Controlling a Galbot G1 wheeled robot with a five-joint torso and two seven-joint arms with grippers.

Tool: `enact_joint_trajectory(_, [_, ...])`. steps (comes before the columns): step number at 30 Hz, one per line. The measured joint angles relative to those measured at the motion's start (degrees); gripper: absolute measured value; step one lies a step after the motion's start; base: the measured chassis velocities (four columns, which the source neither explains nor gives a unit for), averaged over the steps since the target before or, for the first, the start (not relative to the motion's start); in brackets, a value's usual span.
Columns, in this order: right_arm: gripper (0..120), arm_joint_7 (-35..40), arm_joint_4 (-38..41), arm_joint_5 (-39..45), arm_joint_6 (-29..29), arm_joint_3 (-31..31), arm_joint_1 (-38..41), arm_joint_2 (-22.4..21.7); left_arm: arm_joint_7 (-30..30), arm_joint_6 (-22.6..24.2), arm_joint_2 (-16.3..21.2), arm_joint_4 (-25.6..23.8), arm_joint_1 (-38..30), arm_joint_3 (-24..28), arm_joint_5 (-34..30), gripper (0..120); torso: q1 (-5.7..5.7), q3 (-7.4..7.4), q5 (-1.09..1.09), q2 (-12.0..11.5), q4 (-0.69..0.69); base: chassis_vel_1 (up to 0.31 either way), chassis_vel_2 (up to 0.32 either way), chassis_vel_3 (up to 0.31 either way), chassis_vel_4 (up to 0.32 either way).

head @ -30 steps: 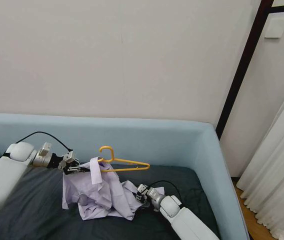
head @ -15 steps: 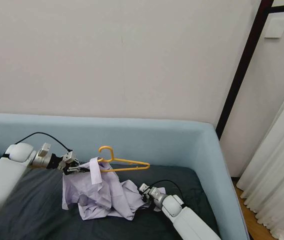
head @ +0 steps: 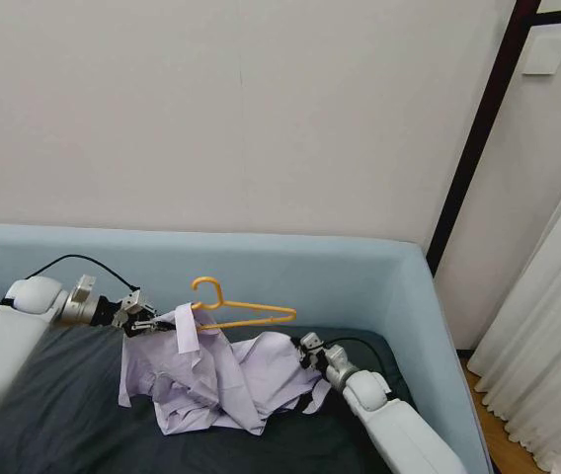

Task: Pick up the clothes from the sofa and hang them on the clothes hanger.

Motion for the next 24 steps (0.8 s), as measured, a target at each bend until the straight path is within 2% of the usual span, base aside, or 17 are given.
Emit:
enact_joint_trajectory(3, [0, 3.6, 6.4, 8.9, -1.0, 1.9, -1.0, -2.7, -0.2, -0.2, -0.2, -0.2, -0.3, 0.3, -0.1, 1, 0.00, 0.00, -0.01, 0.0, 0.01, 0.000, 0.000, 0.000, 0.000])
enact_joint_trajectory(9, [0, 2.6, 15.4, 15.8, 1.3, 3.9, -3.2, -7.0, -0.5, -0.8, -0.7, -1.0, -0.7, 0.7, 1.5, 1, 0.00, 0.00, -0.01, 0.0, -0.02, 0.000, 0.000, 0.000, 0.000])
enact_joint_trajectory(15, [0, 0.8, 21.9, 17.5, 4.3, 4.7, -4.4, -10.1, -1.3, -1.4, -1.4, -0.6, -1.2, 0.8, 3.9, 1, 0.00, 0.00, -0.01, 0.0, -0.01, 0.000, 0.000, 0.000, 0.000])
enact_joint_trajectory(24, [0, 0.5, 25.9, 21.3, 6.3, 6.0, -3.5, -11.8, -1.4, -2.2, -0.7, -0.5, -1.7, 0.7, 4.7, 1, 0.00, 0.00, -0.01, 0.0, 0.00, 0.000, 0.000, 0.000, 0.000])
